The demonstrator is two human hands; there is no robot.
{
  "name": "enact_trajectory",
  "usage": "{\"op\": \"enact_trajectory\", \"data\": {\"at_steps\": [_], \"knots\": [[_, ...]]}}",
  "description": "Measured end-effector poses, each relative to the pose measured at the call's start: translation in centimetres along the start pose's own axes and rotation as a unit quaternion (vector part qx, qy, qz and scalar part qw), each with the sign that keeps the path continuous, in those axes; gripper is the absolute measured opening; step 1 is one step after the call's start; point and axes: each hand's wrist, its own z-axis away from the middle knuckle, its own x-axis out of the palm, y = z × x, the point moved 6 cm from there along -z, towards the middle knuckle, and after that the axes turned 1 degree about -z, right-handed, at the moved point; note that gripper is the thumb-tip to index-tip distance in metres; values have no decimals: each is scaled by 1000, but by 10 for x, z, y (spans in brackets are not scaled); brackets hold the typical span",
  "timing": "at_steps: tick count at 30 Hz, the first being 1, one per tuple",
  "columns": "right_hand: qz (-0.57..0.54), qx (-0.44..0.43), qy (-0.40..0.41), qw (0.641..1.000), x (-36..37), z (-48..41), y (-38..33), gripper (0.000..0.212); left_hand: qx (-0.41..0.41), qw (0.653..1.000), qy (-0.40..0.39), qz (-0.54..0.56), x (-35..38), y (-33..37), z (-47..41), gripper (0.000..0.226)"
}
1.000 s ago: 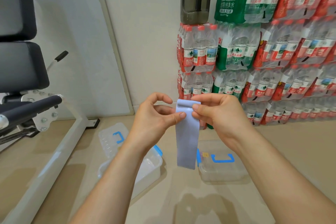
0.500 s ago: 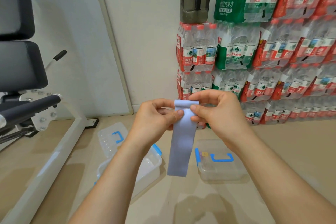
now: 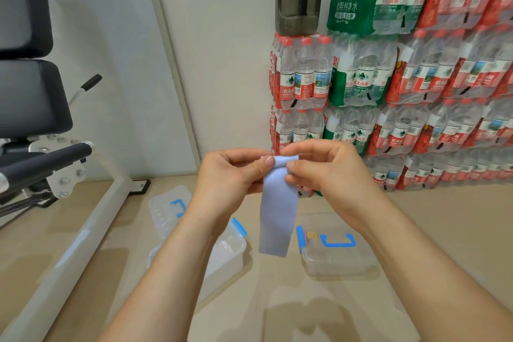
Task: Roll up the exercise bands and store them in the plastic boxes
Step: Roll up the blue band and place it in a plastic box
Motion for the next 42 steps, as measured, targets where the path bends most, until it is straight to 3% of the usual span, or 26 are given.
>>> {"op": "enact_trajectory", "data": {"at_steps": [4,12,21,28,42], "knots": [[-53,22,-18,998,1,-2,4,9,12,1000,9,4,0,2,2,13],[-10,29,-5,1000,1,-1,6,8,32,999,11,-19,-3,3,0,16],[6,10,-10,1000,-2,-3,5,11,16,997,-49,-54,4,3,2,12],[-83,35,-41,995,4,-1,10,16,22,1000,-11,-12,-2,3,0,17],[-39,19,-14,999,2,-3,7,17,74,996,1,-50,1,7,1,25]]}}
